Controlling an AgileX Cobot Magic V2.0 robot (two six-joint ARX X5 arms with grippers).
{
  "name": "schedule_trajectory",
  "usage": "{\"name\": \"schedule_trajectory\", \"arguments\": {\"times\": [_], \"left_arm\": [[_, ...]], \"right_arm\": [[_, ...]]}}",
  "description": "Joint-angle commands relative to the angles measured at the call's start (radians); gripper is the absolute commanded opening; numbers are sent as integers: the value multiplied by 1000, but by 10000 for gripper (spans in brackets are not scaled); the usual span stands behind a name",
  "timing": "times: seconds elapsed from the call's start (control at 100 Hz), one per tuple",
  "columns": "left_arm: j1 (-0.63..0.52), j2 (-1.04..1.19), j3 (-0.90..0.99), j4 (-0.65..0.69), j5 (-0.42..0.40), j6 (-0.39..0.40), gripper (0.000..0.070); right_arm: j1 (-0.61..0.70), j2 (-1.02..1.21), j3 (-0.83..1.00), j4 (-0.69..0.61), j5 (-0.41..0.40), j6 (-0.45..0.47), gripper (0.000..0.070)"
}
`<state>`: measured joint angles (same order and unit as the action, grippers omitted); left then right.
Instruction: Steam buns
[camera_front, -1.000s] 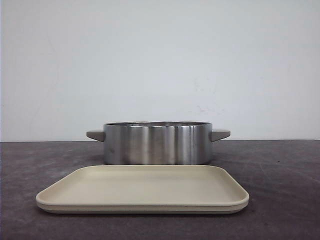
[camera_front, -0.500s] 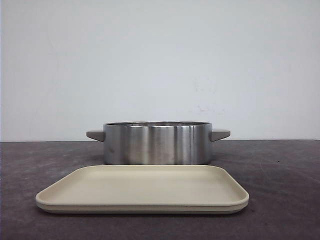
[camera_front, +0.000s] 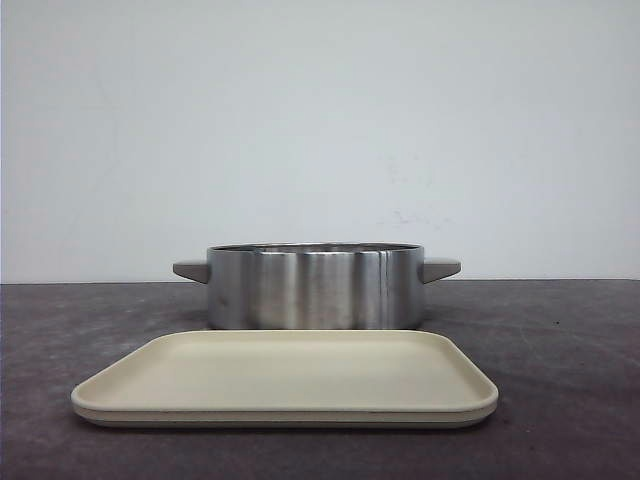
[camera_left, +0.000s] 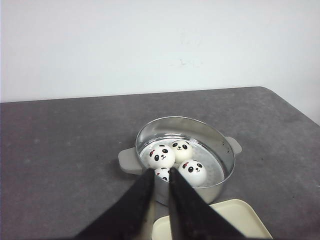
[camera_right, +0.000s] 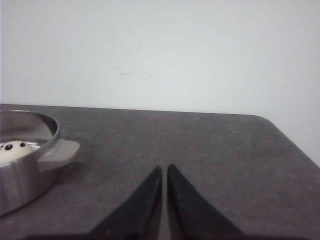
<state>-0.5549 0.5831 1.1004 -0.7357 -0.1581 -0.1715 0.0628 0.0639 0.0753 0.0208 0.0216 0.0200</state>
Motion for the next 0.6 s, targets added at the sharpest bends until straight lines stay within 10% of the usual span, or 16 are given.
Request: {"name": "schedule_trajectory", "arguments": {"times": [0.0,0.59], "left_arm": [[-5,4,9,10,-3,-2,0],[-6,4,9,10,-3,-2,0]], "right_arm": [[-3,-16,-29,-18,-5,46,12],[-19,-60,-63,-196,-48,24,12]]}}
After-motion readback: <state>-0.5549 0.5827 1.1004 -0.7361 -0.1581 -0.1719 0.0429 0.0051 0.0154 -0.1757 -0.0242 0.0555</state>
